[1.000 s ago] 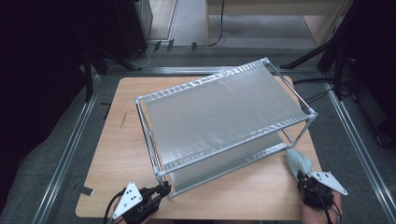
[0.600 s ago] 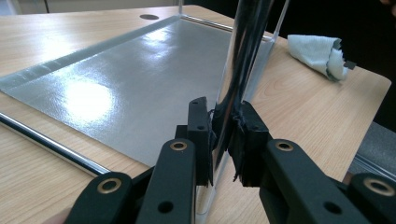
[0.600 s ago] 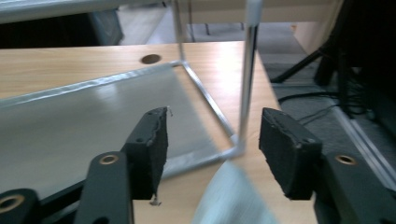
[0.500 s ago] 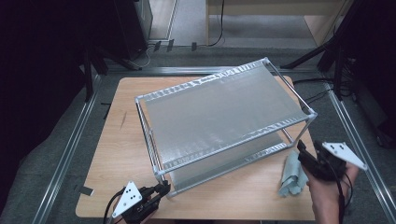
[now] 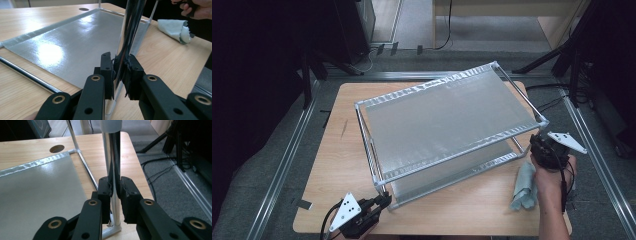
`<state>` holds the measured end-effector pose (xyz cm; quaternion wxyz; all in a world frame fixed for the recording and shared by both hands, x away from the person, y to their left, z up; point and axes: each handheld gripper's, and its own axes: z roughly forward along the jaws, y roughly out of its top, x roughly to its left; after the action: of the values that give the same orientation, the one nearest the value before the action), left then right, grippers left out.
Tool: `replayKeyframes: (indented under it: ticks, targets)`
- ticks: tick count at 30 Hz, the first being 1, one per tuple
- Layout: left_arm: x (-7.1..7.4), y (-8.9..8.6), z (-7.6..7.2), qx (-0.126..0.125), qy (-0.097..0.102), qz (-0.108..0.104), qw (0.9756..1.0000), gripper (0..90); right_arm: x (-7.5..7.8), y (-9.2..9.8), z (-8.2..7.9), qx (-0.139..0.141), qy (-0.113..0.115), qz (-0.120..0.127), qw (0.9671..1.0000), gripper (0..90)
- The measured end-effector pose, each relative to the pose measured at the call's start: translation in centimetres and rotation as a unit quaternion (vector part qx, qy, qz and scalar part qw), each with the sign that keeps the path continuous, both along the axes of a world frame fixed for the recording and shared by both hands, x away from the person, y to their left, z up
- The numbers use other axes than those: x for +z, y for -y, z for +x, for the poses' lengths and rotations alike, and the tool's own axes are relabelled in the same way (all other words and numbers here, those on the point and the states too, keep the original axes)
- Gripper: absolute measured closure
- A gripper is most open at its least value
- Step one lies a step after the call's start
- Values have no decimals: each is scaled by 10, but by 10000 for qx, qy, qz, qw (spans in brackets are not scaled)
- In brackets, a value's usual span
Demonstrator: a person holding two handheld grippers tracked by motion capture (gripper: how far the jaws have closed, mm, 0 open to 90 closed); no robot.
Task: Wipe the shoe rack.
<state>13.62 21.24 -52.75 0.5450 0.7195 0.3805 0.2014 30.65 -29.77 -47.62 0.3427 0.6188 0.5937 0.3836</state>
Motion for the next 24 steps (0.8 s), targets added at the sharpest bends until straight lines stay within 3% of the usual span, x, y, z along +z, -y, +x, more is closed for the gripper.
replayKeyframes:
  ticks: [6, 13, 15, 17, 19, 24]
  targets:
    - [0, -27, 7, 513, 38, 21, 9987, 803, -1, -33, 17, 162, 54, -215, 9996, 817]
    - [-1, -65, 13, 1159, -5, -58, 9932, 802, 0, -90, 60, 602, 42, -357, 9975, 821]
    - [0, -72, 13, 1295, -18, -99, 9915, 801, -1, -105, 73, 736, 85, -309, 9968, 810]
    - [-1, -74, 12, 1329, -28, -109, 9911, 800, -1, -112, 80, 833, 119, 23, 9964, 693]
    - [-1, -71, 10, 1308, -9, -84, 9914, 801, 2, -117, 79, 797, 183, 254, 9963, 585]
    - [-2, -54, 6, 1121, 17, -41, 9937, 802, 7, -116, 52, 868, 94, 60, 9962, 447]
